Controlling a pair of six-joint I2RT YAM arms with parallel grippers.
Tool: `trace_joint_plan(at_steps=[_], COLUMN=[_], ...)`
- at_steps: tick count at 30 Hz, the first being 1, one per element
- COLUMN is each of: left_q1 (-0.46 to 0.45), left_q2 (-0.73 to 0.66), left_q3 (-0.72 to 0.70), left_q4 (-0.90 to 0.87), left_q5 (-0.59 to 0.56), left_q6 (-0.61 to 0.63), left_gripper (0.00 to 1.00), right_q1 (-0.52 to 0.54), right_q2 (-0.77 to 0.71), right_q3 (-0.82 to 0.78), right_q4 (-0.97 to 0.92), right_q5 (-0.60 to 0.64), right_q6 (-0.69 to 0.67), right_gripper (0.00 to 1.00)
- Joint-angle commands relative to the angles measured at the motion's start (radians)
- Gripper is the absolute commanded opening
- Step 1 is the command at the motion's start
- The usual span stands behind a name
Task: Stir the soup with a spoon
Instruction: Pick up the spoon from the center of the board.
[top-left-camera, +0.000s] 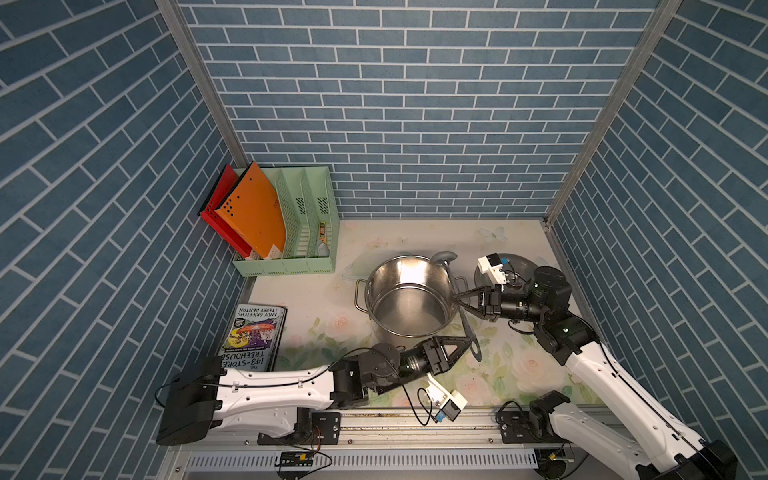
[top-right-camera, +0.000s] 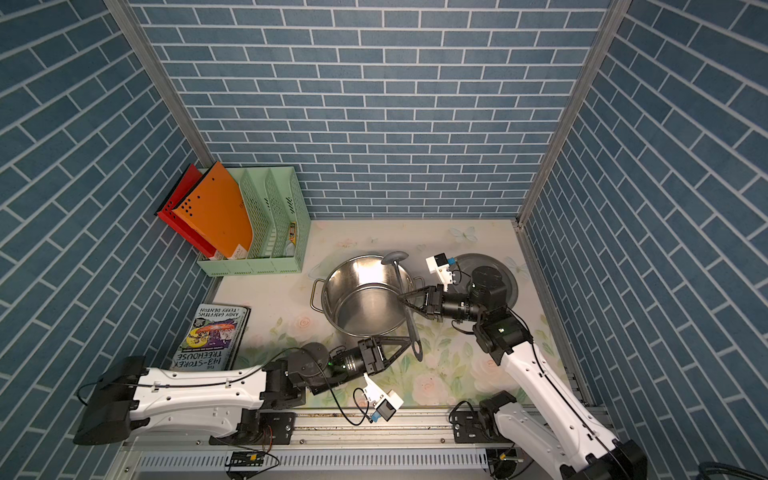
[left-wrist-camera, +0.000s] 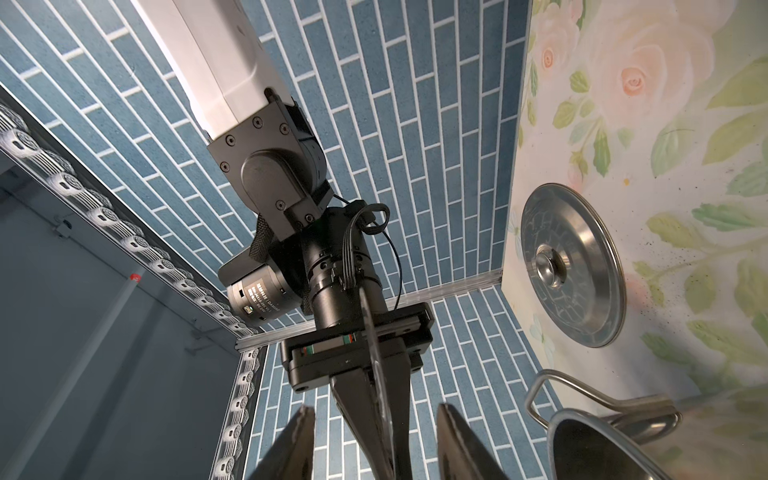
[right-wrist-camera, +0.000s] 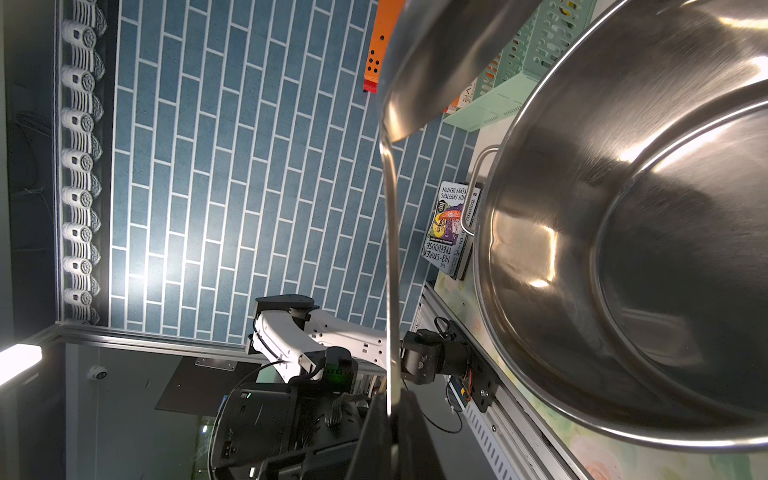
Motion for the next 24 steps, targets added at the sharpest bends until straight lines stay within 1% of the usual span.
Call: trace_joint_plan(at_steps=[1, 5, 7, 9, 13, 18, 24], left_q1=[-0.009, -0.009, -0.009, -0.009, -0.009, -0.011, -0.01], left_q2=[0.027, 0.058, 0.075, 0.089, 0.103, 0.09, 0.091], left_q3=[0.027, 0.04, 0.048, 0.052, 0.052, 0.046, 0.051], left_q4=[0.035, 0.09, 0.112, 0.133, 0.155, 0.143, 0.132], left_q5=[-0.019, -0.024, -0.029, -0.033, -0.033, -0.033, -0.025], left_q6=[0.012, 0.005, 0.007, 0.009, 0.007, 0.002, -0.019], left_gripper=[0.5, 0.5, 0.48, 0.43, 0.38, 0.24, 0.23], right_q1=[0.017, 0.034, 0.041, 0.046, 0.054, 0.06, 0.076], right_q2=[0.001, -0.001, -0.003, -0.004, -0.007, -0.013, -0.017], right_q3=[-0.009, -0.017, -0.018, -0.018, -0.024, -0.036, -0.042], right_q4=[0.073, 0.077, 0.079, 0.08, 0.082, 0.091, 0.118], right_q5=[0.029, 0.043, 0.049, 0.054, 0.061, 0.067, 0.081], right_q6=[0.032, 0.037, 0.038, 0.04, 0.041, 0.048, 0.071], right_gripper=[0.0, 0.0, 0.0, 0.0, 0.0, 0.0, 0.0])
